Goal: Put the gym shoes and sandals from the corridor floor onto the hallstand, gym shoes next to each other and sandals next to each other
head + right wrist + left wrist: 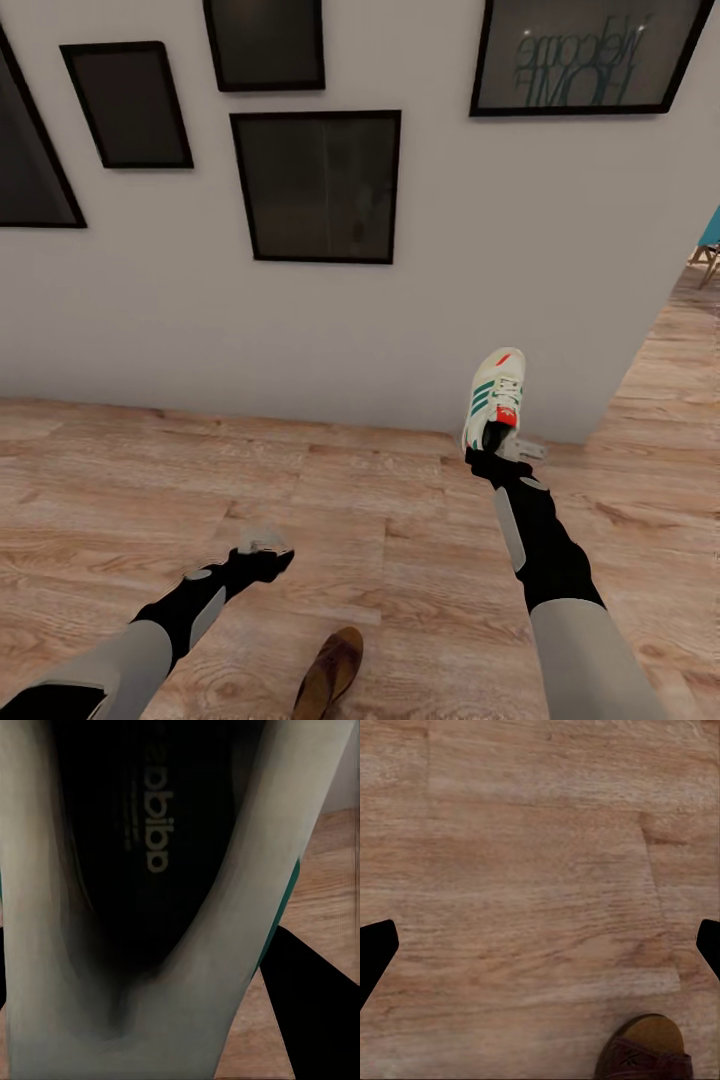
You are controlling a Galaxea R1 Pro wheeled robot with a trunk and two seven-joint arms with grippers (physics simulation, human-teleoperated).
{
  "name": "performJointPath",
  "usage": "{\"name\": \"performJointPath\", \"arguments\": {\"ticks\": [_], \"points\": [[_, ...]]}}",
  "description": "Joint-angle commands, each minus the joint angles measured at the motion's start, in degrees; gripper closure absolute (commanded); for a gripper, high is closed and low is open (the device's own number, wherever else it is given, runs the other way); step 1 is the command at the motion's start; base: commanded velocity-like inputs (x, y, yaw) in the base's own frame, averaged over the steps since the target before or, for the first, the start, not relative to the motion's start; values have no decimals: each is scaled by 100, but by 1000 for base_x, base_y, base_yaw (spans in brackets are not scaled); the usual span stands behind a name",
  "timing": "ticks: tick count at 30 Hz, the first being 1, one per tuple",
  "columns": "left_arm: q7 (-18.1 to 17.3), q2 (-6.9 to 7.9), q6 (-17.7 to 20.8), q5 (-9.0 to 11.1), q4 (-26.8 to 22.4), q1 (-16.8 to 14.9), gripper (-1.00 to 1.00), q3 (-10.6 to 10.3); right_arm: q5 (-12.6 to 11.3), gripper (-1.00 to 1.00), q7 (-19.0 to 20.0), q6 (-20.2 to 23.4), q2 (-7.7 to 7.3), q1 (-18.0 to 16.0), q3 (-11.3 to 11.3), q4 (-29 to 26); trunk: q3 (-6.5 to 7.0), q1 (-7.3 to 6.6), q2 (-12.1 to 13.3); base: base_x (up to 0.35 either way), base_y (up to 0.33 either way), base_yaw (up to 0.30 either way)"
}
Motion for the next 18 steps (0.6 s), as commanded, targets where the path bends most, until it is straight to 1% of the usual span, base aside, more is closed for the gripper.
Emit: {"name": "performJointPath", "arguments": {"ticks": [1, 7, 10, 13, 17, 18], "points": [[-8, 5, -21, 56, 30, -2, -100, -46, -6, 100, -20, 27, 5, -4, -6, -6, -36, 1, -4, 0, 0, -157], [-8, 4, -23, 54, 93, 0, -100, -46, -6, 100, -20, 28, 5, -4, -6, -5, -220, 16, -12, 0, 0, -165], [-13, 3, -26, 52, 285, 0, -100, -51, -6, 100, -20, 30, 5, -4, -6, -5, -312, 24, -16, 0, 0, -167], [-15, -2, -110, 47, 489, 0, -100, -60, -6, 100, -20, 29, 5, -4, -6, -5, -401, 32, -20, 0, 0, -151], [-16, -4, -312, 49, 752, 0, -100, -203, -6, 100, -20, 28, 5, -4, -6, -10, -508, 42, -26, 0, 0, -81], [-16, -4, -340, 51, 812, 0, -100, -280, -6, 100, -20, 27, 5, -4, -6, -11, -532, 44, -27, 0, 0, -33]]}}
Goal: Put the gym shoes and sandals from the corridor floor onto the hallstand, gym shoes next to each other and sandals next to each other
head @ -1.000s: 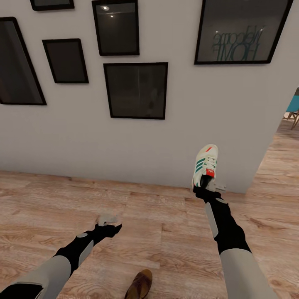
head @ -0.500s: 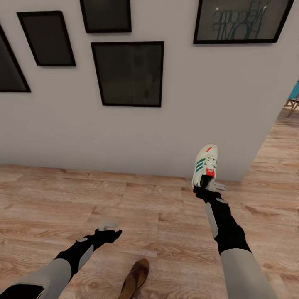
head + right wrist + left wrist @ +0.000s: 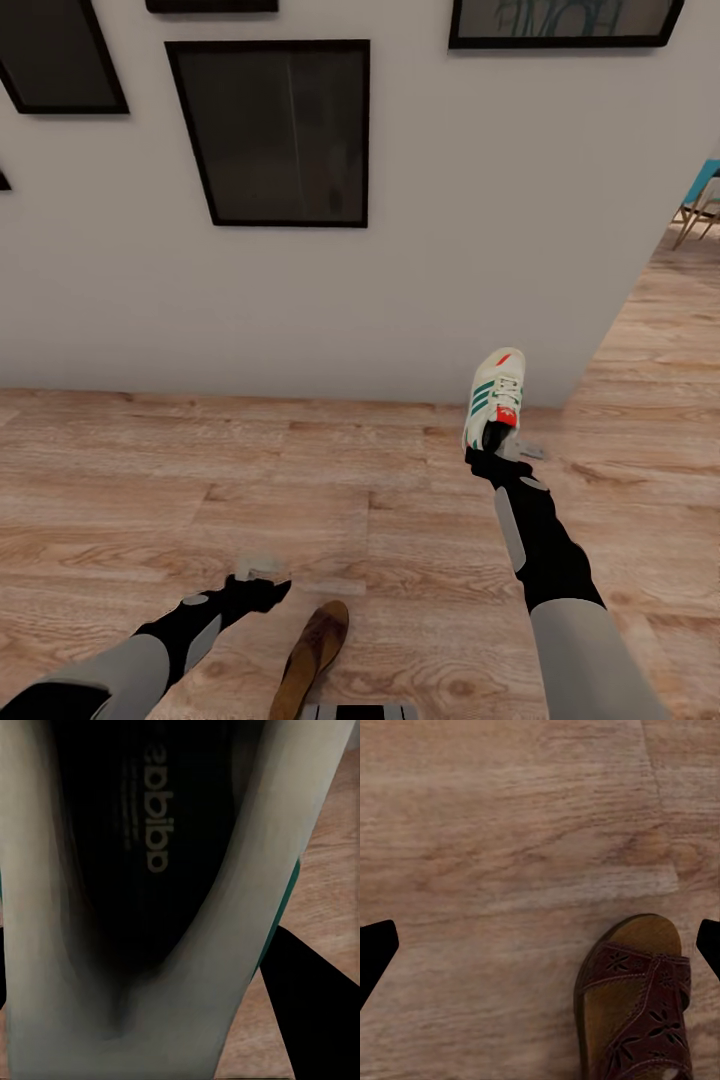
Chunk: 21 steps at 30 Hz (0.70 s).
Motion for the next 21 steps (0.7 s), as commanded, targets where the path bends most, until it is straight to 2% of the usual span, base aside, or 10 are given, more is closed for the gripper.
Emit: {"name": "performJointPath", "arguments": {"ticks": [1, 3, 6, 10, 21], "points": [[-16, 3, -32, 57, 34, -4, -100, -89, -8, 100, -20, 29, 4, -3, -6, -9, -29, 1, -4, 0, 0, -27], [-16, 2, -63, 59, 152, -4, -100, -276, -8, 100, -20, 30, 4, -3, -6, -10, -75, 6, -6, 0, 0, -11], [-14, 2, -74, 59, 260, -4, -100, -354, -8, 100, -20, 29, 4, -3, -6, -8, -155, 14, -11, 0, 0, -4], [-16, 6, -78, 59, 313, 7, -100, -383, -8, 100, -20, 29, 4, -3, -6, -10, -273, 24, -16, 0, 0, -1], [-14, 11, -235, 59, 332, 108, -100, -393, -8, 100, -20, 29, 4, -3, -6, -9, -372, 24, -16, 0, 0, 0]]}}
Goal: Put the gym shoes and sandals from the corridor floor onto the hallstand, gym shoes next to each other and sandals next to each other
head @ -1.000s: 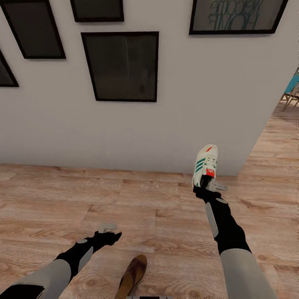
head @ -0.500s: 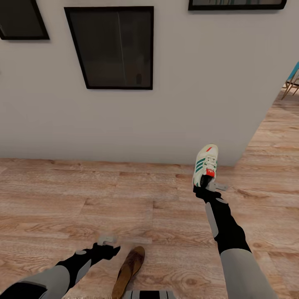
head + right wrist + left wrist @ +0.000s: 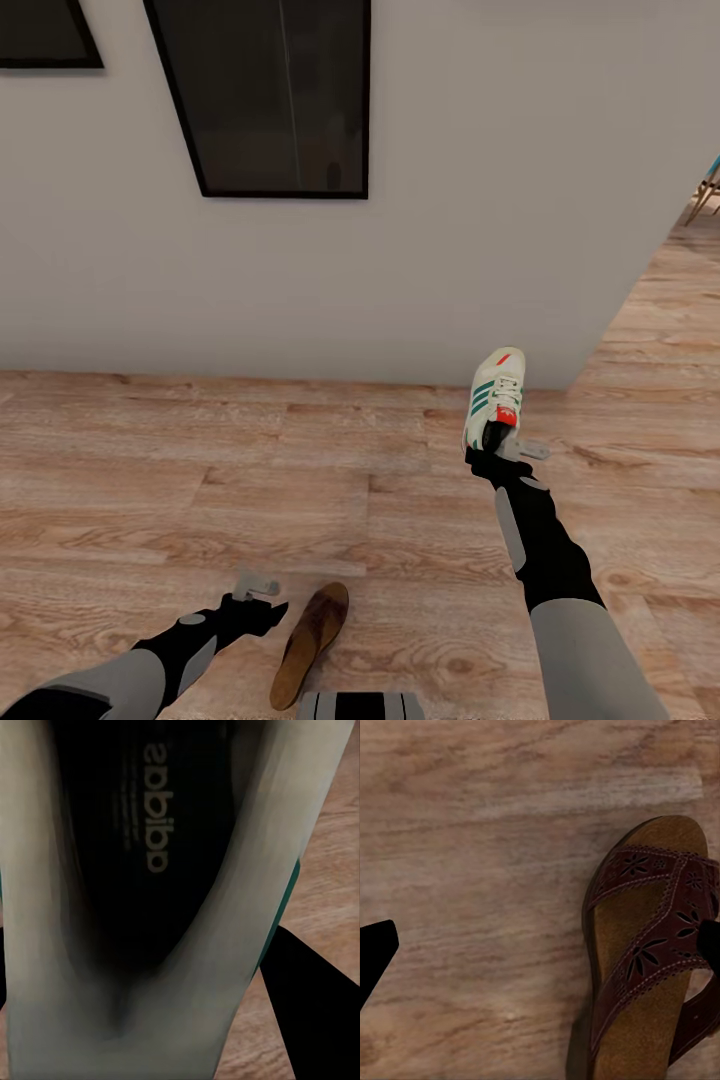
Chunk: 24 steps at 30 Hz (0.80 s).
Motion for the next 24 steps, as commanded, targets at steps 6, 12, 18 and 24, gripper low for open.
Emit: {"name": "performJointPath", "arguments": {"ticks": [6, 12, 18, 24], "points": [[-22, 8, -28, 57, 7, -2, -100, -48, -9, 100, -20, 28, 4, -3, -6, -8, -60, -1, -2, 0, 0, 0], [-20, 14, -29, 57, 8, 60, -100, -48, -9, 100, -20, 29, 4, -3, -6, -6, -115, -1, -2, 0, 0, -2], [-20, 19, -29, 56, 6, 142, -100, -48, -9, 100, -20, 29, 4, -3, -6, -5, -169, -1, -2, 0, 0, -75], [-22, 19, -36, 54, 6, 159, -100, -48, -9, 100, -20, 30, 4, -3, -6, -6, -328, 14, -10, 0, 0, -72]]}}
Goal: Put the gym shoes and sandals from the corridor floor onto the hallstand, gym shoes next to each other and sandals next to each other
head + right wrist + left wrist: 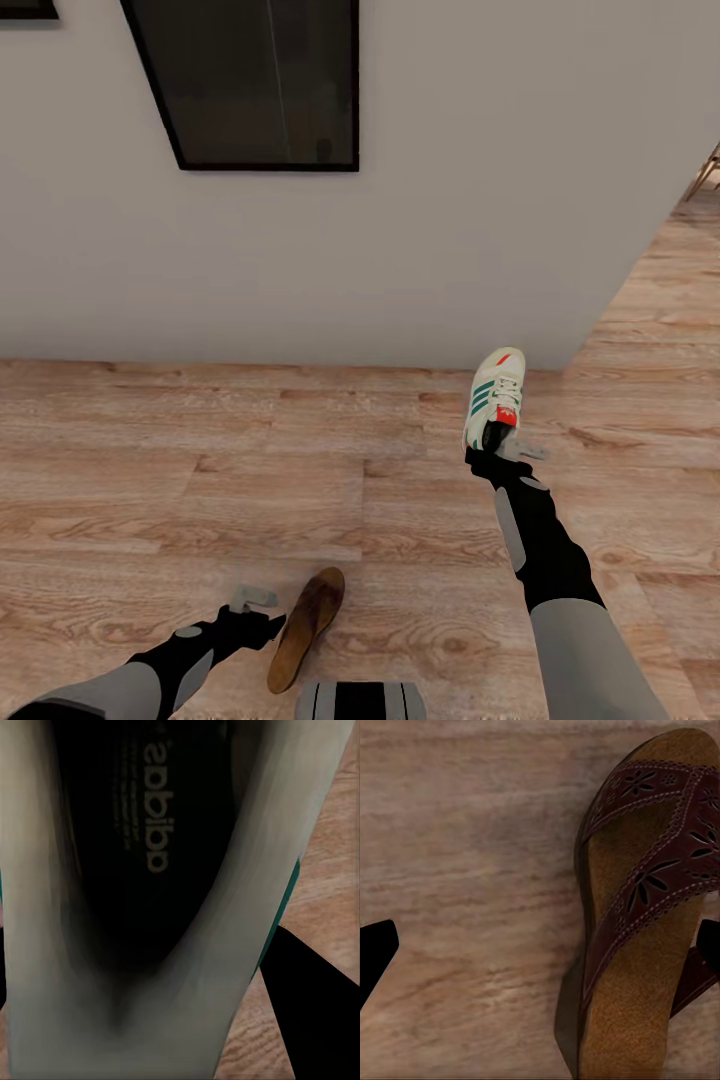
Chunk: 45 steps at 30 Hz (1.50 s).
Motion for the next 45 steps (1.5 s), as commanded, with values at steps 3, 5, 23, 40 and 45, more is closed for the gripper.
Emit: {"name": "performJointPath", "arguments": {"ticks": [3, 5, 23, 40, 45], "points": [[-20, 2, -19, 56, 5, 12, -100, -46, -8, 100, -20, 28, 4, -3, -6, -10, -30, 1, -3, 0, 0, -14], [-20, 2, -19, 51, 5, 41, -100, -46, -8, 100, -20, 29, 4, -3, -6, -10, -30, 1, -3, 0, 0, -3], [-20, 11, -12, 58, 5, 89, -100, -102, -8, 100, -20, 27, 4, -3, -6, -12, -30, 1, -3, 0, 0, -225], [-20, 25, -10, 75, 14, 220, -100, -546, -8, 100, -20, 29, 4, -3, -6, -11, -52, 1, -3, 0, 0, -57], [-20, 36, -10, 75, 14, 261, -100, -547, -8, 100, -20, 27, 4, -5, -6, -12, -53, 1, -3, 0, 0, -5]]}}
